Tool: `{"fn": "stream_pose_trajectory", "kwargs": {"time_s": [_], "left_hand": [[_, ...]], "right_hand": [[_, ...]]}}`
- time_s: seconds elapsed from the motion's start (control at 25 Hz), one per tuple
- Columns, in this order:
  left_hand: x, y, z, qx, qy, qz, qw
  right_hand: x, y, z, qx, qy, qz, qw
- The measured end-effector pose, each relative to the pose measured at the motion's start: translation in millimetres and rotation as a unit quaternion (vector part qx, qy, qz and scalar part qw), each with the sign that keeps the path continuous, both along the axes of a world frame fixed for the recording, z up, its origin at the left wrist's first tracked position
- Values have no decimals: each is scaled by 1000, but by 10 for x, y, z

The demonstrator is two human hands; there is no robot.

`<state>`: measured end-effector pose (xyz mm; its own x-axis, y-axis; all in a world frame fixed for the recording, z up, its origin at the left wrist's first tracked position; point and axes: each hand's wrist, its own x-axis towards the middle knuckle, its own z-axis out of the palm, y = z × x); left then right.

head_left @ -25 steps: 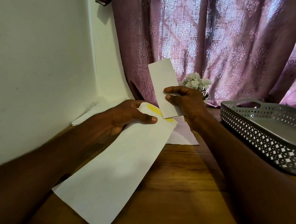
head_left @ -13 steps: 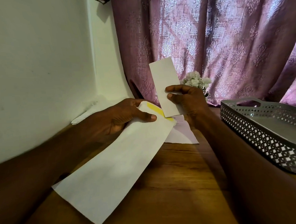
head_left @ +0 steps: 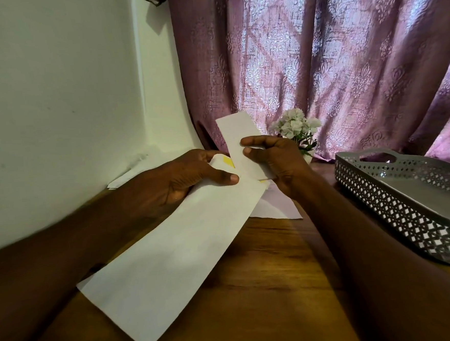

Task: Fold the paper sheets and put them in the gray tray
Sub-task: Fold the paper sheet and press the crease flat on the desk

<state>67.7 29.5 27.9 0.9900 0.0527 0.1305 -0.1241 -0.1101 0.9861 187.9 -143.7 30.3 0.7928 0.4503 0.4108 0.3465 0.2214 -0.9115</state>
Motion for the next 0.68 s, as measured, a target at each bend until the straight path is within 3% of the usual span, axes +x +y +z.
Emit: {"fn": "stream_pose_trajectory", "kwargs": {"time_s": [0.24,0.48,0.68], "left_hand": [[10,7,-12,9,3,21,1000],[27,16,12,14,0,48,999],[27,17,12,37,-15,66,997]], "right_hand": [[-110,50,33,-54,94,25,994],[-153,22,64,-50,169,126,976],[-63,50,5,-5,169,80,982]]}}
